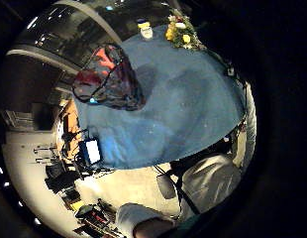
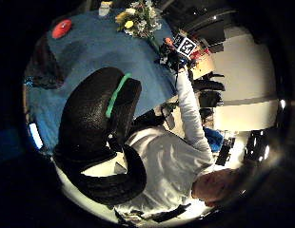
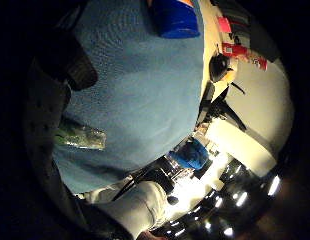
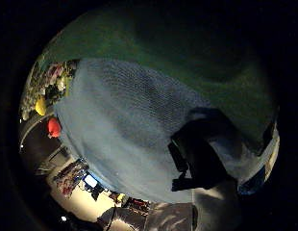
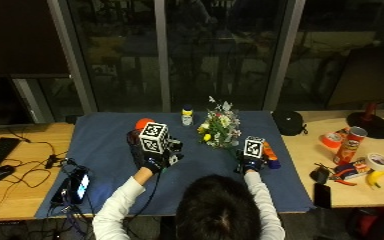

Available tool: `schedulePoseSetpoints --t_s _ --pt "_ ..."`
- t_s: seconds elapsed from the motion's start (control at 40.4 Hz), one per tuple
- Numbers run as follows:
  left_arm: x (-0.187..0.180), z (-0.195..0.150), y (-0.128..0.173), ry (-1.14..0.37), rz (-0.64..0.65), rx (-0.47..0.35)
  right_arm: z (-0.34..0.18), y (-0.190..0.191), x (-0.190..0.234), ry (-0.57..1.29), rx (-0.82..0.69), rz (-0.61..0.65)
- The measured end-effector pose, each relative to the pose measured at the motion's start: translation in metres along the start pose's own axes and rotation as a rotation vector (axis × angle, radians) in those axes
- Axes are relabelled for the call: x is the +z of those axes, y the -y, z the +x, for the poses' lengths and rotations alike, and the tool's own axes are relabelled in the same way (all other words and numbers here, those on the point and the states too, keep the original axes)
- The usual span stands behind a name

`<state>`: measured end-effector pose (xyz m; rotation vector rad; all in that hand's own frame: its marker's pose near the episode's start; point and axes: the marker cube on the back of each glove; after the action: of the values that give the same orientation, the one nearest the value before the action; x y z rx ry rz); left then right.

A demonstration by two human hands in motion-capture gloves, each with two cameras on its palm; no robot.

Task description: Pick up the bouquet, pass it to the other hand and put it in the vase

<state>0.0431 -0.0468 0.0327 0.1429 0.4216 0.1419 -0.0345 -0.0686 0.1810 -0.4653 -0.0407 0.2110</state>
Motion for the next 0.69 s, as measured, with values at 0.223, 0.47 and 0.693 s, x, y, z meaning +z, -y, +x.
schedulePoseSetpoints --t_s 0.223,0.47,0.693 --pt "0.004 -0.001 -0.001 0.006 -0.003 -0.008 -0.012 -0.004 0.004 0.067 -0.033 0.022" --pt "0.001 -0.004 -0.005 0.011 -0.008 -0.013 -0.005 0.007 0.002 0.219 0.013 0.147" --pt "0.009 -0.008 -0.001 -0.035 -0.043 -0.023 0.009 0.017 -0.01 0.668 0.033 0.428"
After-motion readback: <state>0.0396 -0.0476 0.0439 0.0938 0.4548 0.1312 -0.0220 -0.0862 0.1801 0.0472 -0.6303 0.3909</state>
